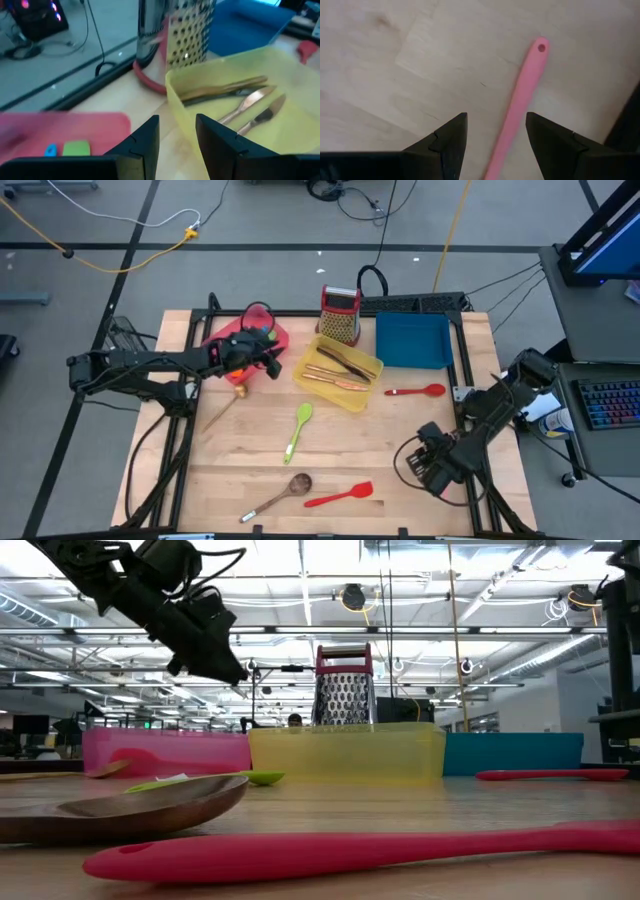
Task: Pick & Place Kitchen Items
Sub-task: Put the pink spatula into the red bin
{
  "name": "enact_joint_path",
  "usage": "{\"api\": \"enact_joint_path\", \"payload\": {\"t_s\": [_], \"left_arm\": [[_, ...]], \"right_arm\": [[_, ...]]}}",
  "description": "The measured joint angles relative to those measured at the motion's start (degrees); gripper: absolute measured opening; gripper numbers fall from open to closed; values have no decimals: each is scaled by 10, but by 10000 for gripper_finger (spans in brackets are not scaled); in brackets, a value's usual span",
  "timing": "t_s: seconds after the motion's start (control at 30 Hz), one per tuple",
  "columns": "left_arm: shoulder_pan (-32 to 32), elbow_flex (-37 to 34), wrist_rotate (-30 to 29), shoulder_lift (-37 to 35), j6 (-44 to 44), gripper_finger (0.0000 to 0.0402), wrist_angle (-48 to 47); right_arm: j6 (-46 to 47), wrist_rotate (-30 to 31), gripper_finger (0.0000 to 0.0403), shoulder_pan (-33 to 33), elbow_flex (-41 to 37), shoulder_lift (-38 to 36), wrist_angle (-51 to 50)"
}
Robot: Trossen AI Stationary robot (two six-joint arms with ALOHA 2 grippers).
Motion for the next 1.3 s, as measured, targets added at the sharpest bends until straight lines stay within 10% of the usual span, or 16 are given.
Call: {"api": "enact_joint_path", "payload": {"t_s": [0.37,1.0,1.3], "left_arm": [[0,0,1,0,13,134,0],[0,0,2,0,3,134,-23],[-22,0,175,4,7,134,22]], "right_arm": [[55,68,189,27,-96,5,62],[46,112,44,34,-180,29,142],[35,174,44,31,-162,30,161]]}}
